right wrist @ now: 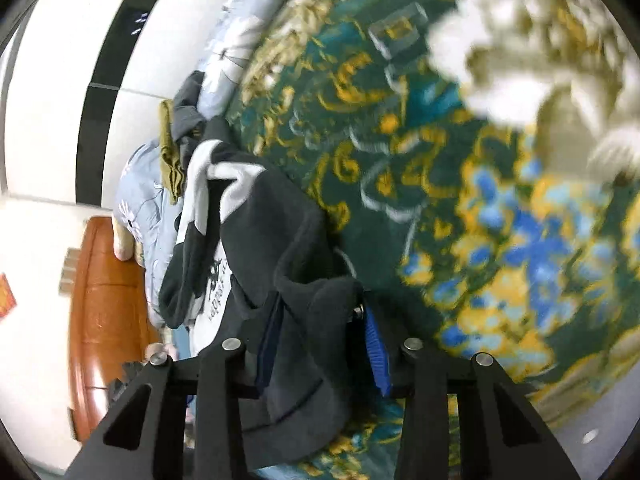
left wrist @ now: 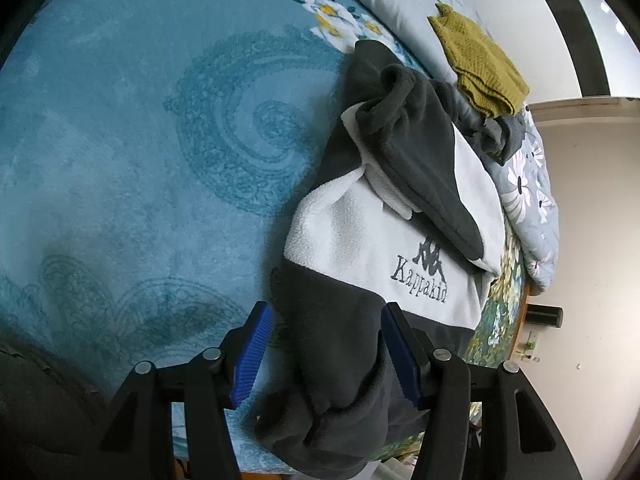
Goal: Fold clothes
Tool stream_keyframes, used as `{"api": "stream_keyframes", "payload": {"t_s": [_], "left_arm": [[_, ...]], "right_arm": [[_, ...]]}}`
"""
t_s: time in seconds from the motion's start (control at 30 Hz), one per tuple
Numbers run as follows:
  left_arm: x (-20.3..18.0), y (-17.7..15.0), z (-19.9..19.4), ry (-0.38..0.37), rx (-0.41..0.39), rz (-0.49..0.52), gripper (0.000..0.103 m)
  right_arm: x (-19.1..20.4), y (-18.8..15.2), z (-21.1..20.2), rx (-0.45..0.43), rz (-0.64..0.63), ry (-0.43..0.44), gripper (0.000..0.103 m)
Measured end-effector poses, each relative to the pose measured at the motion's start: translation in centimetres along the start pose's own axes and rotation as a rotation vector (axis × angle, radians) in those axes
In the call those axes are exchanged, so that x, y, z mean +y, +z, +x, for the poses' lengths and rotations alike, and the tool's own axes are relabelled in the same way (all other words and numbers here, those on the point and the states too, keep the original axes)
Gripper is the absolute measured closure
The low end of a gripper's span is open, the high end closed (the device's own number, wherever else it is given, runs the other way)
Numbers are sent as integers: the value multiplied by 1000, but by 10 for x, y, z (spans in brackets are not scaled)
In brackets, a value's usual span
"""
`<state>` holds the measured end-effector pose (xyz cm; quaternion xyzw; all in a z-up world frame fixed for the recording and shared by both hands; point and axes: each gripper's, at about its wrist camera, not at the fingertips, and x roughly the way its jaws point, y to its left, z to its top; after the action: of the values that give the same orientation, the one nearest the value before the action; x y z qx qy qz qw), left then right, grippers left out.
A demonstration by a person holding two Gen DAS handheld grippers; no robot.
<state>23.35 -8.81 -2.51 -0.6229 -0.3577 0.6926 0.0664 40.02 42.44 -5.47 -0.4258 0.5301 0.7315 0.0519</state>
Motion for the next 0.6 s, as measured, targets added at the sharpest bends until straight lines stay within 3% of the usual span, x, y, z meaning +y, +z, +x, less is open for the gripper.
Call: {"api": "stream_keyframes", "payload": {"t_s": [0.27,0.4,0.47,0.5,0.6], "left_arm": [[4,2,0,-17,-4,-24,42],[1,1,0,-23,-2,-11,42],[0,0,-1,-25,-3,-6,42],[0,1,-1,-27,-5,-5,41],[3,2,-2,-35,-8,-19,41]], "right_arm": [[16,-19,-6,101,-109,5,62],[4,-21,4,109,-89,-86,62],[-2,-18,6,87,-47,-99,72],[-2,-18,5,67,-29,-97,86],[10,-20,-6,33,-68,-43,88]]}}
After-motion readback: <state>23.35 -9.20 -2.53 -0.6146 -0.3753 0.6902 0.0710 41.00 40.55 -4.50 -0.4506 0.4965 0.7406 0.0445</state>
